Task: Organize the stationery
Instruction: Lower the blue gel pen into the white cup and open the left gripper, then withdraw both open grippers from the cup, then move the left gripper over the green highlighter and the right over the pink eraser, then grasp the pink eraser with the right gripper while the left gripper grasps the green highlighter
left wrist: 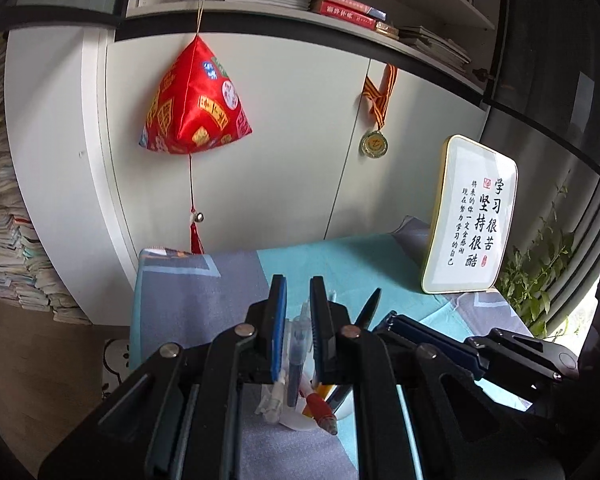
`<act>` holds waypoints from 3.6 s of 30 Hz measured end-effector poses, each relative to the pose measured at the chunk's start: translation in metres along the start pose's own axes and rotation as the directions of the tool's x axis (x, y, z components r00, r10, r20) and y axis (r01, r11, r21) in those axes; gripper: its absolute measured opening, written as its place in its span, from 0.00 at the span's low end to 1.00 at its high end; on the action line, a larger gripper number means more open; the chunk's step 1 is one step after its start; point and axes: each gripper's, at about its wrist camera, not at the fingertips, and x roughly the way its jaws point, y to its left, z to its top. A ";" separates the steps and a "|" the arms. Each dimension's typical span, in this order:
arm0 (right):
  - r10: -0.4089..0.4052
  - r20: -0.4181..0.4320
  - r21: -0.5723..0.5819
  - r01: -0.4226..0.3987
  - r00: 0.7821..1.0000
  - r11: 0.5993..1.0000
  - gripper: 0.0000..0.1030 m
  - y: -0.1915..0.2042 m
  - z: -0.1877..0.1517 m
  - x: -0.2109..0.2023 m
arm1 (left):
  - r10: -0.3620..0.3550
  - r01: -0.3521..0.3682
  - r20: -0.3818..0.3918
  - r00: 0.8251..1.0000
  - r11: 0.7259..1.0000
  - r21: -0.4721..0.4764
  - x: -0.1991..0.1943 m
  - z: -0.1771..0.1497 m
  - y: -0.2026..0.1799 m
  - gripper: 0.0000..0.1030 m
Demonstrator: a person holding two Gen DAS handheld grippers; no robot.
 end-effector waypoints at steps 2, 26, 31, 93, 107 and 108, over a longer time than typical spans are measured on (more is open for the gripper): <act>-0.002 -0.020 -0.004 0.002 1.000 1.000 0.11 -0.001 -0.006 0.006 | 0.000 0.000 0.011 1.000 1.000 -0.018 0.003 -0.006 0.002 0.10; -0.047 0.077 -0.140 0.058 0.996 0.988 0.16 0.023 0.009 -0.069 | 0.003 0.008 0.151 0.989 0.997 -0.071 -0.093 -0.016 -0.030 0.63; -0.076 0.116 -0.168 0.095 0.990 0.981 0.41 0.027 0.008 -0.108 | 0.039 -0.027 0.182 0.983 0.997 -0.070 -0.126 -0.021 -0.044 0.76; -0.329 -0.278 0.057 0.357 0.903 0.932 0.63 -0.112 -0.209 -0.184 | 0.130 -0.126 -0.242 0.962 0.992 0.029 -0.062 -0.221 -0.113 0.86; -0.415 -0.205 -0.014 0.421 0.886 0.907 0.59 -0.101 -0.214 -0.175 | 0.158 -0.142 -0.254 0.954 0.986 0.084 -0.051 -0.219 -0.120 0.86; -0.416 -0.194 -0.009 0.422 0.889 0.907 0.49 -0.101 -0.215 -0.177 | 0.164 -0.145 -0.255 0.953 0.985 0.092 -0.050 -0.219 -0.121 0.86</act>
